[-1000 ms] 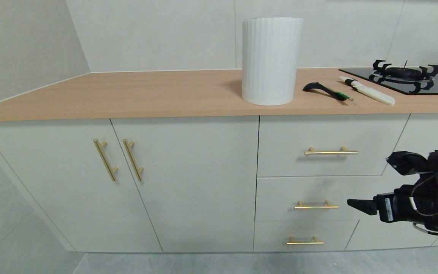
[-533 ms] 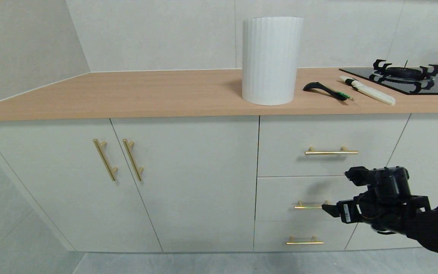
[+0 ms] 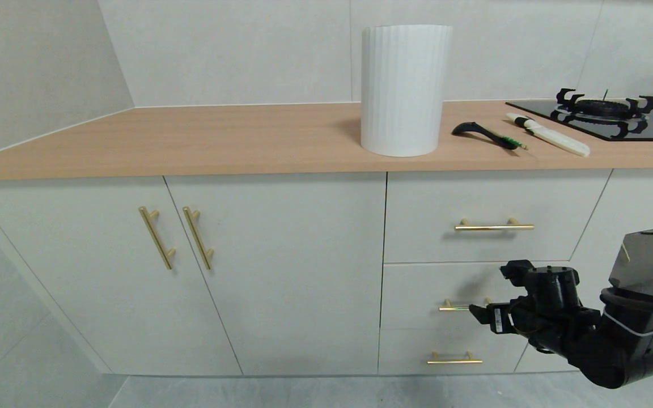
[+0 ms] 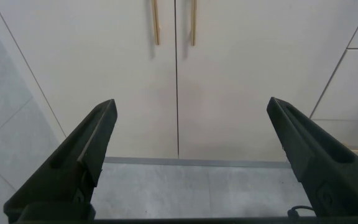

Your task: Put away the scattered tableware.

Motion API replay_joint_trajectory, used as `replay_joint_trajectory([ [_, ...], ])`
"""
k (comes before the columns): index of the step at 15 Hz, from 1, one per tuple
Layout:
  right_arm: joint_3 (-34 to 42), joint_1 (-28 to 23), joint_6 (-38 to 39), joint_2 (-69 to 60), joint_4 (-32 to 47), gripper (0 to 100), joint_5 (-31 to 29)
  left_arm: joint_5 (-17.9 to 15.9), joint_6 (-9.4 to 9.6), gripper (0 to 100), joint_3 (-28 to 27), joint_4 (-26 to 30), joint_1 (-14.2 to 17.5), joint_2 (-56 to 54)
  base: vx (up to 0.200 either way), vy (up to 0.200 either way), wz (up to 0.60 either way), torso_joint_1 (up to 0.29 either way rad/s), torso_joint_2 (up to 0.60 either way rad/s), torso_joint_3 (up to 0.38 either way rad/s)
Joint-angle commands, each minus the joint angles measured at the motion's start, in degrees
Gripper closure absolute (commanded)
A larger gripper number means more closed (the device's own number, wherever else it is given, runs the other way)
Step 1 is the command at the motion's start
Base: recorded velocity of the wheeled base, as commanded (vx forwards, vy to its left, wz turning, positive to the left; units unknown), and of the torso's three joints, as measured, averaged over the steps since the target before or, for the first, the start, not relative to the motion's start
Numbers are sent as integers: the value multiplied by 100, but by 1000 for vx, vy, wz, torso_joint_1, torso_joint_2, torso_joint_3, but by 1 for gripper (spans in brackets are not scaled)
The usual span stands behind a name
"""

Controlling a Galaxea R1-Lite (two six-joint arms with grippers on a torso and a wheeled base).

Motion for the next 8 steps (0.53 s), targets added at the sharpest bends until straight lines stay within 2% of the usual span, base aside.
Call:
replay_joint_trajectory([
  [1, -129, 4, 85, 314, -75, 0, -81, 1, 0, 0, 0, -1, 2, 1, 0, 0, 0, 0, 0, 0],
  [4, -410, 12, 120, 666, -154, 0, -353, 1, 0, 0, 0, -1, 2, 1, 0, 0, 0, 0, 0, 0],
  [8, -498, 12, 120, 824, -479, 0, -379, 1, 0, 0, 0, -1, 2, -7, 0, 0, 0, 0, 0, 0],
])
